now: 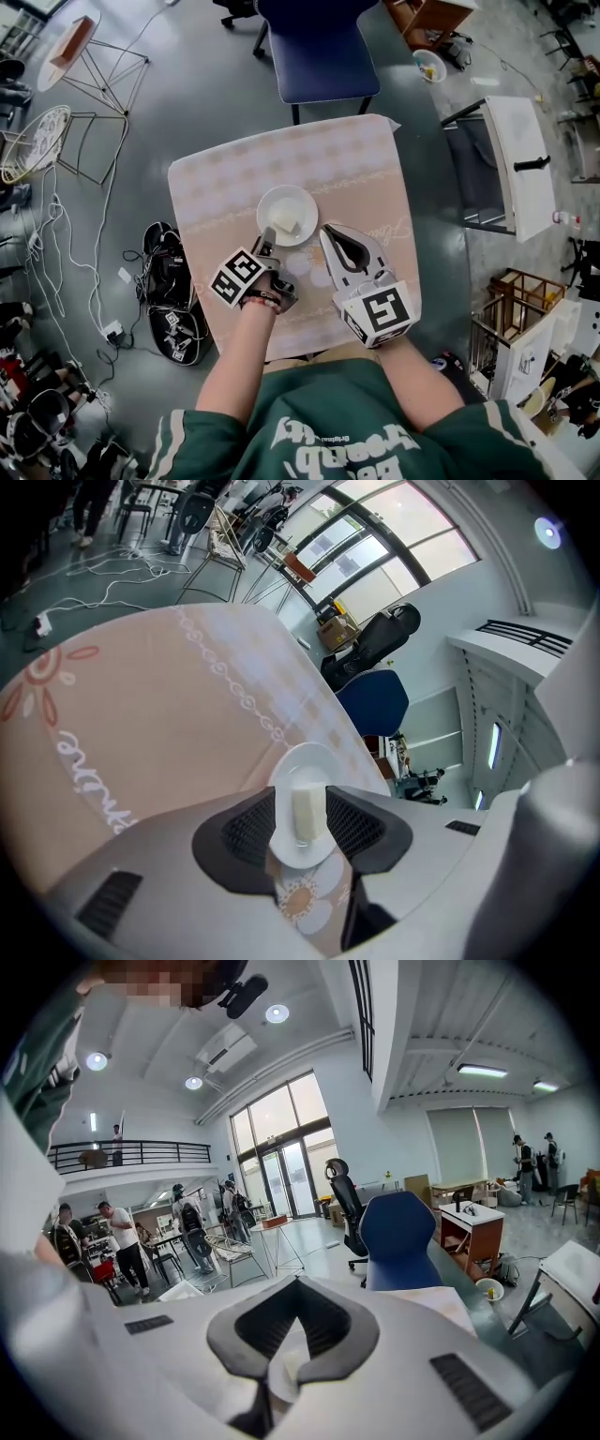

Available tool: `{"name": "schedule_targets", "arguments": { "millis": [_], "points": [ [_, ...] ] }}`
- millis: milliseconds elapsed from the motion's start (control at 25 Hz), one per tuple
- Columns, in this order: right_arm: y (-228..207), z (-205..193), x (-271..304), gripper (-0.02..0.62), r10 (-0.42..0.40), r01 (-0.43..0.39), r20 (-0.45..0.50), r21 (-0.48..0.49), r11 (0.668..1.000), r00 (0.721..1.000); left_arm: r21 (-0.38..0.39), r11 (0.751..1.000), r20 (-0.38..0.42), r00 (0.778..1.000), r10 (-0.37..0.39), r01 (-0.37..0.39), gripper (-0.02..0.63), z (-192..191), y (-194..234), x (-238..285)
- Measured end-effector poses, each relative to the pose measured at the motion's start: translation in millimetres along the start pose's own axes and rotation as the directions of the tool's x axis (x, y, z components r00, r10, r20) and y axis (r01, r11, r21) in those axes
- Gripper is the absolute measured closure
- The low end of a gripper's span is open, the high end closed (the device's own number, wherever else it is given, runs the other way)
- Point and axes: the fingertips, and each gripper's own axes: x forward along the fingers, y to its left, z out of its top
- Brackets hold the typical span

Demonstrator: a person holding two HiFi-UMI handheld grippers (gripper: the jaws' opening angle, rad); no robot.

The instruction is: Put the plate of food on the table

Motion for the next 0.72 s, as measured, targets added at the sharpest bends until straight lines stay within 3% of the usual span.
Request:
{"name": "schedule_targets", "arguments": {
  "millis": [200, 480, 720],
  "points": [
    [8.4, 6.3, -1.5, 0.58, -0.005, 0.005, 0.012, -0.005, 1.0, 1.0, 0.02, 1.0, -0.004, 1.0, -0.021, 0.022, 0.446, 0.9, -1.7, -10.2],
    [32.9, 21.2, -7.1, 0.58, -0.001, 0.003, 0.048, -0.033, 0.999, 0.999, 0.128, 0.989, 0.007, 0.998, -0.069, 0.067, 0.449, 11.4, -14.8, -37.9],
    [57.6, 38.3, -17.8, 0.58, -0.012, 0.017, 0.09, -0.058, 0.998, 0.996, 0.253, 0.956, 0.024, 0.987, -0.157, 0.146, 0.528, 25.4, -38.3, -75.7]
  ]
}}
